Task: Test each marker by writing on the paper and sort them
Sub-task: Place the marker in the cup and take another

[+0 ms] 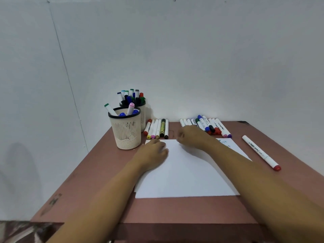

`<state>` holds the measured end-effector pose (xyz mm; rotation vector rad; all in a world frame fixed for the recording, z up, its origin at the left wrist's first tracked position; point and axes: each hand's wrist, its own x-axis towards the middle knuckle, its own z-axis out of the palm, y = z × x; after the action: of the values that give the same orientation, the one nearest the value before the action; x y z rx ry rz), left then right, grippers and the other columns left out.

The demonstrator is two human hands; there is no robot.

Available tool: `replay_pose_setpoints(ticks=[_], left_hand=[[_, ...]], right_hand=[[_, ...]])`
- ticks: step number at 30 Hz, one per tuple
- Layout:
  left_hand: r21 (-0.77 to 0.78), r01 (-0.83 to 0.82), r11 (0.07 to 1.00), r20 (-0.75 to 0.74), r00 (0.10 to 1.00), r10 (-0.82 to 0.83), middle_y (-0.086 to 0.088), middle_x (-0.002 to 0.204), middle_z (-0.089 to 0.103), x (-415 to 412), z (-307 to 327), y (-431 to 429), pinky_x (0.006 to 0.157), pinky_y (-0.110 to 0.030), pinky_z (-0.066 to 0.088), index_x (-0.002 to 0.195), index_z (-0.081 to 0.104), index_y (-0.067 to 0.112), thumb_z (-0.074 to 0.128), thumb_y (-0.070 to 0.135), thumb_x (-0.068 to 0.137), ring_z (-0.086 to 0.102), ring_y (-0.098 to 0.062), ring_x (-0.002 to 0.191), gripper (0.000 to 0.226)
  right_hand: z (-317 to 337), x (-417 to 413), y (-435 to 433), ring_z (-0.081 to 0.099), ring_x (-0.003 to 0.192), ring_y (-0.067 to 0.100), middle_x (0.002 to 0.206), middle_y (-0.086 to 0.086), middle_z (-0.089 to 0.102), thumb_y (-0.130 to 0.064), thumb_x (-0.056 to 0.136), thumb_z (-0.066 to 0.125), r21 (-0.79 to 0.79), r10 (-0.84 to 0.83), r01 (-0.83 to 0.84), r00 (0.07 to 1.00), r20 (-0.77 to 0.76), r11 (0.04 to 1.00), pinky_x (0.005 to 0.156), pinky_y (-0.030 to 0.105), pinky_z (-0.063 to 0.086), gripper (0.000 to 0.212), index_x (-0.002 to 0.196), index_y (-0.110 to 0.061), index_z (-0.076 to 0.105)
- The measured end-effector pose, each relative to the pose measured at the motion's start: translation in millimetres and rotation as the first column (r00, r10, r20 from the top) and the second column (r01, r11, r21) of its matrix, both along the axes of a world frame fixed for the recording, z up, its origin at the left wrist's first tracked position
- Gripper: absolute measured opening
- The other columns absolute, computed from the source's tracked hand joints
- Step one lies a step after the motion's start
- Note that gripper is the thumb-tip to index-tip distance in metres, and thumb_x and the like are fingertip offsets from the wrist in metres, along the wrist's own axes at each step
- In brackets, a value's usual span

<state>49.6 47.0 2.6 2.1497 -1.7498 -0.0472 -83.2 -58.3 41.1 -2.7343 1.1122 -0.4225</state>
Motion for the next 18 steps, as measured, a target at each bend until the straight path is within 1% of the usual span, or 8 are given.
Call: replay_pose_setpoints(ticks=[2, 3, 6, 9, 11, 13, 16, 18], left_hand=[[-0.008, -0.001, 1.000, -0.009, 1.000, 0.000, -0.005, 0.135, 0.046, 1.5, -2.3, -0.4, 0.104, -0.036, 0.033, 0.121, 0.055, 0.009, 0.039, 0.032, 0.098, 0.043, -0.022, 0.123, 0.037], [-0.021, -0.001, 1.000, -0.010, 1.000, 0.001, -0.005, 0.134, 0.046, 2.4, -3.6, -0.8, 0.104, -0.036, 0.034, 0.121, 0.056, 0.010, 0.039, 0.032, 0.098, 0.044, -0.022, 0.123, 0.036], [-0.047, 0.003, 0.999, 0.000, 1.000, -0.003, -0.004, 0.134, 0.047, 4.8, -6.7, -2.8, 0.103, -0.036, 0.034, 0.120, 0.056, 0.012, 0.040, 0.033, 0.097, 0.044, -0.021, 0.123, 0.035], [-0.051, 0.003, 0.999, -0.006, 1.000, -0.003, -0.003, 0.137, 0.045, 6.0, -8.0, -4.7, 0.105, -0.035, 0.033, 0.122, 0.055, 0.014, 0.040, 0.034, 0.098, 0.043, -0.021, 0.124, 0.035], [-0.046, 0.009, 0.999, -0.010, 1.000, -0.009, -0.002, 0.138, 0.044, 5.8, -7.7, -4.9, 0.106, -0.035, 0.032, 0.123, 0.055, 0.015, 0.039, 0.034, 0.098, 0.042, -0.020, 0.125, 0.035], [-0.040, 0.010, 0.999, -0.015, 1.000, -0.011, -0.002, 0.138, 0.043, 6.9, -7.9, -5.0, 0.106, -0.036, 0.031, 0.123, 0.055, 0.016, 0.040, 0.034, 0.098, 0.042, -0.021, 0.125, 0.035], [-0.038, 0.004, 0.999, -0.026, 1.000, -0.005, -0.003, 0.136, 0.045, 8.5, -8.9, -6.3, 0.104, -0.034, 0.033, 0.120, 0.056, 0.014, 0.041, 0.035, 0.097, 0.043, -0.021, 0.123, 0.036], [-0.031, 0.003, 1.000, -0.040, 0.999, -0.004, -0.003, 0.136, 0.045, 8.6, -7.9, -6.3, 0.104, -0.032, 0.033, 0.119, 0.057, 0.012, 0.042, 0.035, 0.096, 0.043, -0.022, 0.123, 0.036]], right_hand=[[1.9, 17.5, -2.7, 0.053, 0.079, 0.018, 0.082, 0.002, 0.058, -0.017, 0.094, 0.048, 0.032, 0.035, -0.037, 0.998, 0.060, 0.999, 0.067, 0.026, 0.043, 0.017, 0.087, -0.010, 0.062], [2.2, 25.7, -4.8, 0.056, 0.082, 0.019, 0.086, 0.006, 0.063, -0.017, 0.092, 0.052, 0.059, 0.044, -0.048, 0.996, 0.076, 0.997, 0.067, 0.027, 0.043, 0.014, 0.090, -0.008, 0.064], [-2.6, 47.3, -12.4, 0.061, 0.095, 0.026, 0.100, 0.014, 0.067, -0.022, 0.088, 0.062, 0.104, 0.029, -0.037, 0.997, 0.076, 0.994, 0.080, 0.036, 0.047, 0.026, 0.104, -0.002, 0.065], [-8.2, 60.4, -13.8, 0.061, 0.097, 0.025, 0.104, 0.012, 0.066, -0.028, 0.087, 0.066, 0.028, 0.002, -0.003, 1.000, 0.023, 1.000, 0.084, 0.037, 0.049, 0.032, 0.108, -0.004, 0.062], [-10.8, 65.0, -15.2, 0.060, 0.097, 0.025, 0.105, 0.011, 0.064, -0.029, 0.085, 0.067, -0.017, -0.011, 0.012, 0.999, 0.031, 1.000, 0.084, 0.036, 0.049, 0.033, 0.109, -0.006, 0.060], [-10.9, 65.5, -16.9, 0.060, 0.096, 0.024, 0.105, 0.010, 0.065, -0.030, 0.085, 0.069, -0.001, -0.026, 0.026, 0.999, 0.045, 1.000, 0.079, 0.033, 0.047, 0.037, 0.111, -0.006, 0.057], [-4.1, 61.1, -16.9, 0.055, 0.091, 0.023, 0.099, 0.004, 0.061, -0.032, 0.086, 0.068, 0.047, -0.021, 0.018, 0.997, 0.068, 0.999, 0.062, 0.023, 0.037, 0.040, 0.112, -0.004, 0.056], [2.5, 54.8, -15.9, 0.057, 0.096, 0.027, 0.104, 0.009, 0.063, -0.025, 0.091, 0.060, 0.040, -0.082, 0.077, 0.987, 0.135, 0.996, 0.066, 0.025, 0.038, 0.030, 0.111, -0.003, 0.058]])
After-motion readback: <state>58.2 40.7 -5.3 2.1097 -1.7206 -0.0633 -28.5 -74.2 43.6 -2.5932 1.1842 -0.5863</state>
